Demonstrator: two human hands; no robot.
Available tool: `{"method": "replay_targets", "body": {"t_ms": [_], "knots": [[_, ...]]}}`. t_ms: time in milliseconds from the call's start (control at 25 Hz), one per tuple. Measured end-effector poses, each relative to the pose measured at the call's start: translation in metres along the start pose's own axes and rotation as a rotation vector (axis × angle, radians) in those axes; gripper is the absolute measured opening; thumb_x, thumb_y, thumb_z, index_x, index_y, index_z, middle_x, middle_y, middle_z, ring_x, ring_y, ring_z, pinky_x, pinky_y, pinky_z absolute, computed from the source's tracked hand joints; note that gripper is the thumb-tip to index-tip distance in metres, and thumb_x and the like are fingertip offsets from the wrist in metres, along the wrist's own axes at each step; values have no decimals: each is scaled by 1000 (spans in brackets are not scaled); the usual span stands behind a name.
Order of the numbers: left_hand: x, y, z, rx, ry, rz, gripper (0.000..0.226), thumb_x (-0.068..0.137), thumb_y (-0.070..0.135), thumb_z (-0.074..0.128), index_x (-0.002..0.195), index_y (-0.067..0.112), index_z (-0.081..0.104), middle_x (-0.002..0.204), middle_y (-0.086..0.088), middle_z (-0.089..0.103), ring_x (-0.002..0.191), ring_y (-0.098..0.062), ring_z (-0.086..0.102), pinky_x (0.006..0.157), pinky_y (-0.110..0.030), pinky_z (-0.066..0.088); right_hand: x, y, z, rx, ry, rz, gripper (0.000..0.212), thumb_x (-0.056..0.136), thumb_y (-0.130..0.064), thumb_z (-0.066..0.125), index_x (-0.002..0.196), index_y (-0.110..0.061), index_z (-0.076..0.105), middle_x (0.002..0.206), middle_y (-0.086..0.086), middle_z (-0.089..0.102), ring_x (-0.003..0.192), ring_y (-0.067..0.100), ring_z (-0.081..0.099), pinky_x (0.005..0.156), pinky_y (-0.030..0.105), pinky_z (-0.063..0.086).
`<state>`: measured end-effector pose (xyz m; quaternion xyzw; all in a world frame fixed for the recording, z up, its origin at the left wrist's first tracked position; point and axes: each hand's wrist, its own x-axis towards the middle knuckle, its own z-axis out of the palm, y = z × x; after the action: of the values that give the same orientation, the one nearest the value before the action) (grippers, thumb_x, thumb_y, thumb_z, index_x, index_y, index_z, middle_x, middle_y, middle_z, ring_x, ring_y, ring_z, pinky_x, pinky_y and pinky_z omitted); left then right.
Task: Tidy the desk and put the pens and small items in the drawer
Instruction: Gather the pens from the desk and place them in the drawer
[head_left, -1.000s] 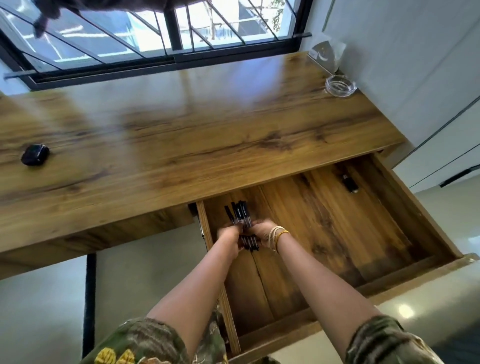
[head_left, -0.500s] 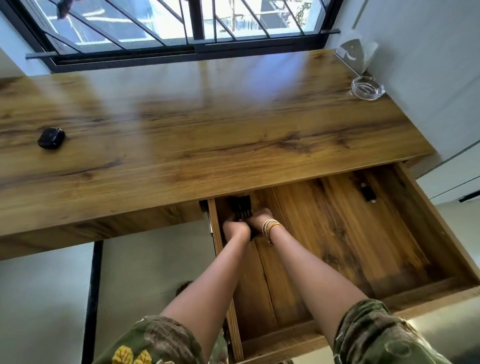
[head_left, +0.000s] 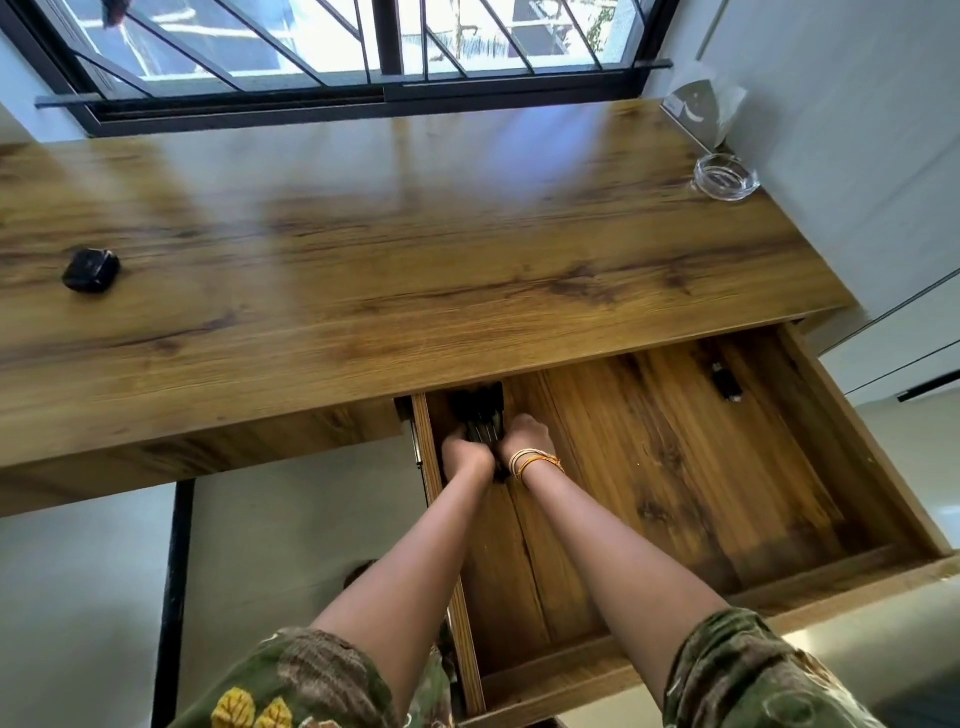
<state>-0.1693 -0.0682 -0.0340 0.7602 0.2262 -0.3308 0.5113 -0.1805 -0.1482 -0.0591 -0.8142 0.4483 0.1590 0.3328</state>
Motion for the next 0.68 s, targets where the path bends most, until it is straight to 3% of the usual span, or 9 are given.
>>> {"method": "replay_targets", "body": {"t_ms": [200,360,520,680], "knots": [[-3,-4,0,-18,33,-13,37,95,5,49,132,6,53,130,-17,59,118,-32,56,93,-30,45,-2,9,-1,41,9,19,29,91,-15,55,116,0,60,122,21,63,114,37,60,89,34,50],[-10,-2,-8,138,-48,141,40,94,-1,43,132,4,53,131,-18,58,120,-31,56,90,-28,45,-6,14,-7,71,11,36,34,89,-17,59,119,1,58,126,23,60,117,39,57,93,36,48],[-25,3,-20,175,-20,187,44,98,2,44,142,9,44,143,-8,48,125,-24,51,86,-20,37,-20,19,-18,43,-1,-10,35,88,-18,62,117,0,61,123,20,63,113,37,59,87,33,49],[-36,13,-43,323,-60,356,41,96,10,50,138,11,50,139,-9,54,125,-27,52,100,-32,42,-40,16,-37,85,38,-61,30,84,-13,63,113,-3,63,118,17,64,110,35,60,86,31,48]]}}
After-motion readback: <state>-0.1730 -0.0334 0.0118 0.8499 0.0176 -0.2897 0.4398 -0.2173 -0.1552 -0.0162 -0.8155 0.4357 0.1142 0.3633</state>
